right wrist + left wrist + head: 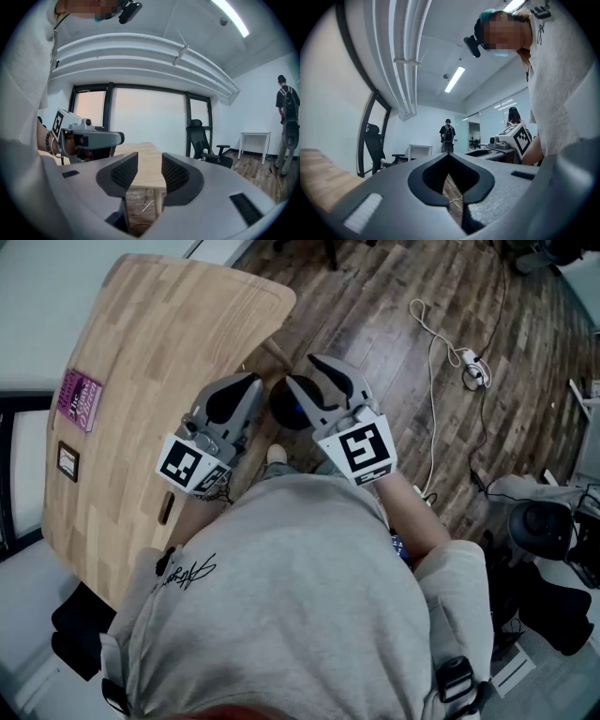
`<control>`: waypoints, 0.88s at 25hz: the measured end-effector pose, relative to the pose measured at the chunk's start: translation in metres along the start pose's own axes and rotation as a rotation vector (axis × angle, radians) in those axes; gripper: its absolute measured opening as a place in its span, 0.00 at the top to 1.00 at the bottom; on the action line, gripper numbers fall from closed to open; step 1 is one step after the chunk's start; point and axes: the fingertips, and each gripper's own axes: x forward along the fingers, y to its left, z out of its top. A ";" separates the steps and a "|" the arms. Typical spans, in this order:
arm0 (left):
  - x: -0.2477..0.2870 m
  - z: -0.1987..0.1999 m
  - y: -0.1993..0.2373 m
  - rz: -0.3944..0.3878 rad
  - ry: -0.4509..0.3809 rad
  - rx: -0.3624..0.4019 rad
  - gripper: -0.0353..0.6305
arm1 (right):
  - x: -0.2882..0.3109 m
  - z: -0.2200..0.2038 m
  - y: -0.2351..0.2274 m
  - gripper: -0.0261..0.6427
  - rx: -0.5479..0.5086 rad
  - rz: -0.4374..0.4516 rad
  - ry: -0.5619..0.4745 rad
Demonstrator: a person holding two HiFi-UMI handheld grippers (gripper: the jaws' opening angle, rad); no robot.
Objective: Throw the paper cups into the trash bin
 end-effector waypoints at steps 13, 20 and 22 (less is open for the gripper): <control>-0.004 0.022 0.001 0.009 -0.014 0.053 0.94 | -0.003 0.031 0.001 0.83 -0.011 0.004 -0.066; -0.006 0.027 0.001 0.005 -0.023 0.062 0.94 | -0.001 0.038 0.007 0.88 -0.010 0.020 -0.095; -0.008 0.027 0.002 0.009 -0.026 0.061 0.94 | 0.000 0.038 0.008 0.90 -0.013 0.013 -0.101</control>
